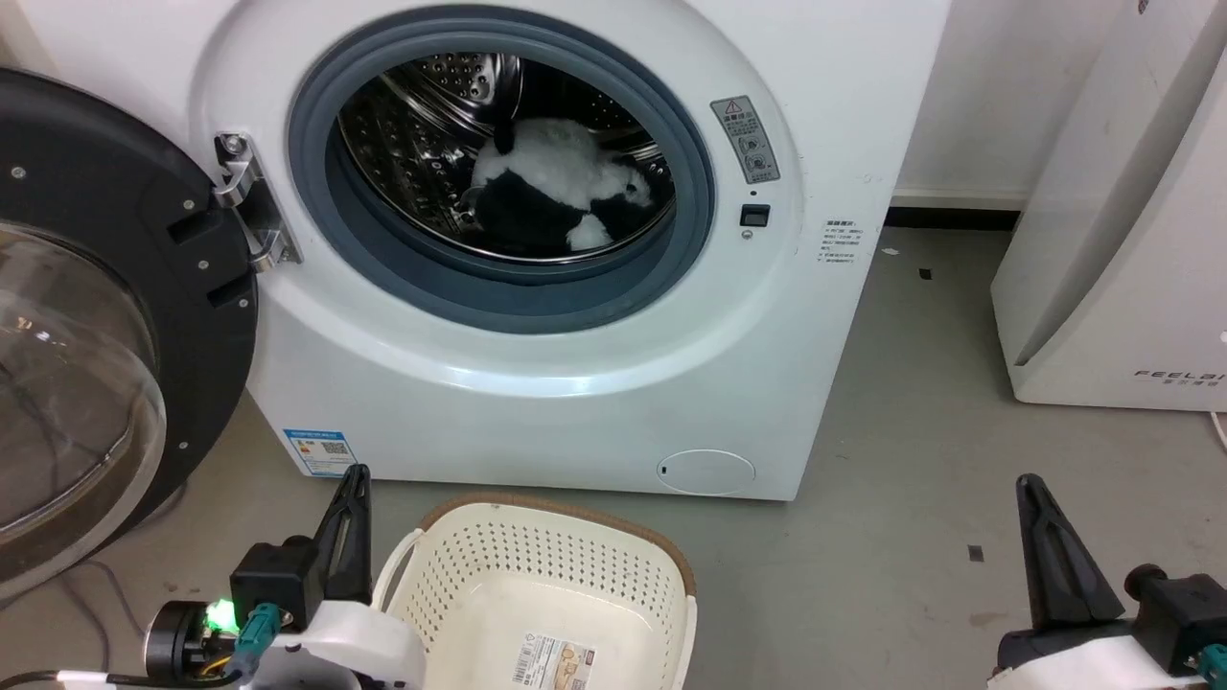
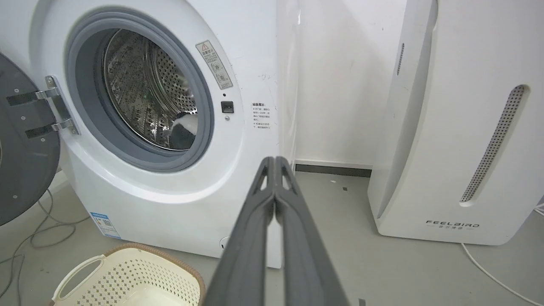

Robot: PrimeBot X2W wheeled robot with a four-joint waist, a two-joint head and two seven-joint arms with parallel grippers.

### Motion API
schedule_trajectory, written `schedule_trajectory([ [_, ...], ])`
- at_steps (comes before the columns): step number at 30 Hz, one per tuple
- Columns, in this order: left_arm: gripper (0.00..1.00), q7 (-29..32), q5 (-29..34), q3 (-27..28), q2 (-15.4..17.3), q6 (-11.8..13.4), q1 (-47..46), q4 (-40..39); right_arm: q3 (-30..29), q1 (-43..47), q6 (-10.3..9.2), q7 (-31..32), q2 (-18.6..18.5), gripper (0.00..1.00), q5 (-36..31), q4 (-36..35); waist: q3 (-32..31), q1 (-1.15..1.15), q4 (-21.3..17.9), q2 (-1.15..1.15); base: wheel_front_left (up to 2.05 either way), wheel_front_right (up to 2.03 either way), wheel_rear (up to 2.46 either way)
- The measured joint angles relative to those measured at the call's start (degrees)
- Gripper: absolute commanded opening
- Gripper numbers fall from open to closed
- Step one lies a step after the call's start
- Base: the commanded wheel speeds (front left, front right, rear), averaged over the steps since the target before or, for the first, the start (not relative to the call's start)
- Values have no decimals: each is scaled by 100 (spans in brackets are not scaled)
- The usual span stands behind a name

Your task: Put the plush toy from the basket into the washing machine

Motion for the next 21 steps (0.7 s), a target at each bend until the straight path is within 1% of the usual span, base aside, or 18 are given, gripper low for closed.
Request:
schedule_trajectory([
  [21,0,249,43,-12,-15,18,63,-208,104,-55,0,249,0,0,-76,0,-18,0,-86,0,0,0,0],
])
